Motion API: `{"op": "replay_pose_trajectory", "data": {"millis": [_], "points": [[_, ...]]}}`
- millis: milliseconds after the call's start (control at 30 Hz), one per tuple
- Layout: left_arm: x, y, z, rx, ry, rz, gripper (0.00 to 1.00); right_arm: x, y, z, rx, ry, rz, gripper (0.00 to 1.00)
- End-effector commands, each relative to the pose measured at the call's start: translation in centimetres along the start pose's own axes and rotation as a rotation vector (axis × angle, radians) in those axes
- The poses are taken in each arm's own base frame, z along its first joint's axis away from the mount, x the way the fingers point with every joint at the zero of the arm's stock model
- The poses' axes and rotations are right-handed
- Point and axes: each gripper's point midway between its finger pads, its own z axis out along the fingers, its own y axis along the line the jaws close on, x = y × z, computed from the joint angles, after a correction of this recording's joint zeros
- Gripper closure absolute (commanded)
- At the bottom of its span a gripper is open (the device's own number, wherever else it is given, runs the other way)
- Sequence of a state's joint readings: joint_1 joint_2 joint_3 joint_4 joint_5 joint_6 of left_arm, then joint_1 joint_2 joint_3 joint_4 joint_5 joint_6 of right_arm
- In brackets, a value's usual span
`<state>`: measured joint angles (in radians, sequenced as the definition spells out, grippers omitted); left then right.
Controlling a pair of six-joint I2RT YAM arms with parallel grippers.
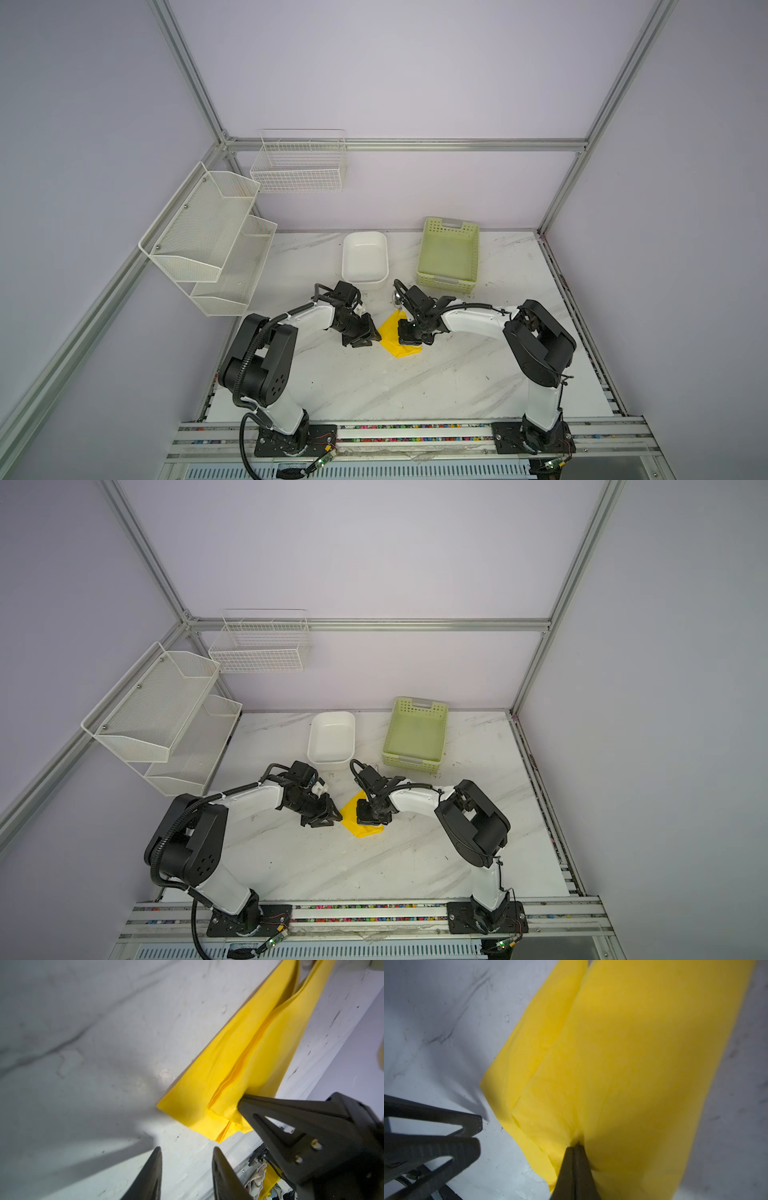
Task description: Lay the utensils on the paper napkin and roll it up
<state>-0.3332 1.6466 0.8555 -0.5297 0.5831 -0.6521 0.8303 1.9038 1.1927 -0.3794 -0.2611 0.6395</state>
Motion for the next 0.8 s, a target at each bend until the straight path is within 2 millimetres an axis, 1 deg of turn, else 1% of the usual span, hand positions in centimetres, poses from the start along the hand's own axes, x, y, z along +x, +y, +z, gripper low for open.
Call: {"op": "replay_pose_trajectory", "data": {"millis": [0, 167, 333, 433, 567, 767], "points": [[0.4, -0.8, 0.4, 0.101, 0.000, 0.022, 0.57, 2.3, -3.0, 1.4, 0.103, 0.070, 0.017, 1.00], [0.5, -0.8, 1.6, 0.162, 0.005, 0.016, 0.54, 2.4, -3.2, 1.4, 0.105, 0.071, 0.017, 1.00], [0.0, -0.9, 2.4, 0.194, -0.001, 0.021, 0.53, 2.6, -3.2, 1.7, 0.101, 0.075, 0.028, 1.00], [-0.8, -1.4, 2.4, 0.209, -0.026, 0.038, 0.53, 2.5, -3.1, 1.6, 0.094, 0.072, 0.031, 1.00], [-2.2, -2.4, 1.8, 0.241, -0.062, 0.063, 0.52, 2.5, -3.1, 1.5, 0.096, 0.072, 0.029, 1.00], [-3.3, -3.5, 1.4, 0.267, -0.079, 0.099, 0.52, 2.5, -3.1, 1.5, 0.096, 0.072, 0.027, 1.00]]}}
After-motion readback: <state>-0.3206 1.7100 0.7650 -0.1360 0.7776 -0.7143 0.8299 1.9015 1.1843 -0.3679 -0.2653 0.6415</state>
